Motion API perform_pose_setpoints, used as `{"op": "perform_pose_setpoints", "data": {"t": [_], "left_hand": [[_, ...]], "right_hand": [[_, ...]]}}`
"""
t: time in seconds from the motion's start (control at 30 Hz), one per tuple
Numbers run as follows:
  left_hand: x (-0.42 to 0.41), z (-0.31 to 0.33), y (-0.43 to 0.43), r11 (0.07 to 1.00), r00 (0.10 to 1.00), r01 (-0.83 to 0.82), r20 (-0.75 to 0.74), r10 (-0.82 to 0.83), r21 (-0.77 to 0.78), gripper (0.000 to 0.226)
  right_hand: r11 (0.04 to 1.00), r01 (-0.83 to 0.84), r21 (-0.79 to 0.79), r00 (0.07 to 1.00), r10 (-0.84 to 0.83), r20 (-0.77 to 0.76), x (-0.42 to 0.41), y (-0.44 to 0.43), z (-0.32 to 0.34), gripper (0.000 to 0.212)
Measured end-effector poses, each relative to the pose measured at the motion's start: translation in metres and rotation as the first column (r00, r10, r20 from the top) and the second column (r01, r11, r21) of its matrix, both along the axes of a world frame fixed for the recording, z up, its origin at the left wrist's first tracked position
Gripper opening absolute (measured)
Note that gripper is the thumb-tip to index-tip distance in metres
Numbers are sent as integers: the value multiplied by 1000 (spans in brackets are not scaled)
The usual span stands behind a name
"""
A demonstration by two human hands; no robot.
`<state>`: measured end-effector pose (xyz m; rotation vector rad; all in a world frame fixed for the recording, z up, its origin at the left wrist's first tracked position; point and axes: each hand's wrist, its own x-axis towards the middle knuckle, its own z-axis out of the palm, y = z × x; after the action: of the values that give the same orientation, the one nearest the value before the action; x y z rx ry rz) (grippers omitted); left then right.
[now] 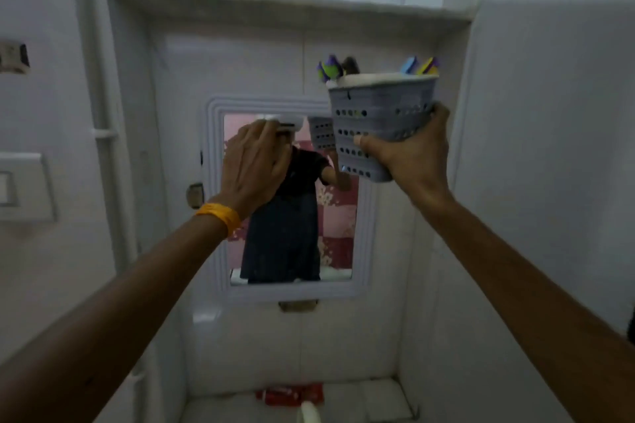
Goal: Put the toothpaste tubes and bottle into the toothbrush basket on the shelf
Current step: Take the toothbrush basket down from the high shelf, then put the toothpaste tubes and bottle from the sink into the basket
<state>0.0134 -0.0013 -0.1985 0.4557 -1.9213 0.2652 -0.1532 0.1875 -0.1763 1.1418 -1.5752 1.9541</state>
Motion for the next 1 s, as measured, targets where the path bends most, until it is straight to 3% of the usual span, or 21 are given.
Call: {"op": "perform_pose_setpoints", "data": {"t": [0.2,0.4,0.53,0.8,1.0], "left_hand": [[32,-139,-4,966,991,-79,129,48,245,36],[61,-267,20,850,948,-184,317,21,494,42],[73,-332,32,760,900,-265,435,-26,594,47],[85,-427,31,591,739,-440,647,-189,676,50],[94,-472,14,574,603,-551,764,-227,606,42]], "right_hand": [[993,-73,91,985,58,161,5,12,-159,111],[964,-75,255,920,-32,390,18,35,-312,109],[940,-93,327,892,-67,448,30,49,-394,106],[896,-189,401,817,-83,571,49,47,-486,121],[892,-162,423,797,-134,589,42,29,-515,121]]}}
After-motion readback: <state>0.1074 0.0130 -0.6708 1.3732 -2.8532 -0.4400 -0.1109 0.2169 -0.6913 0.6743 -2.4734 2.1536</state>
